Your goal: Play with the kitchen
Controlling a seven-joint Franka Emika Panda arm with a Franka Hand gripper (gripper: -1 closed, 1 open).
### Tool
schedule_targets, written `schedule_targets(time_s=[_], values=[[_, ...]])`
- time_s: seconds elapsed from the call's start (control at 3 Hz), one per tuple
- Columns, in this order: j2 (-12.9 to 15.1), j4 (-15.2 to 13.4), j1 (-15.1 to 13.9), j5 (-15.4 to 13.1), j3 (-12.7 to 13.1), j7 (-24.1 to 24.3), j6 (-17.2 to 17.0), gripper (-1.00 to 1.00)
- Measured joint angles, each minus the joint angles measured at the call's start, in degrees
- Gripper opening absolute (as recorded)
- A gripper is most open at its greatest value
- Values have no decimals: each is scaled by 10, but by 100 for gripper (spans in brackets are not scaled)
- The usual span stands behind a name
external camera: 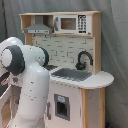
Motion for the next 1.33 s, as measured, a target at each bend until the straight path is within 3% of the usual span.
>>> schedule_targets(time_s=[0.33, 0.67, 1.33], values=[[-25, 1, 15, 0, -16, 36, 34, 100], [-48, 13, 15, 8, -25, 22, 85, 100], [-104, 35, 26, 74, -24, 37, 156, 100]])
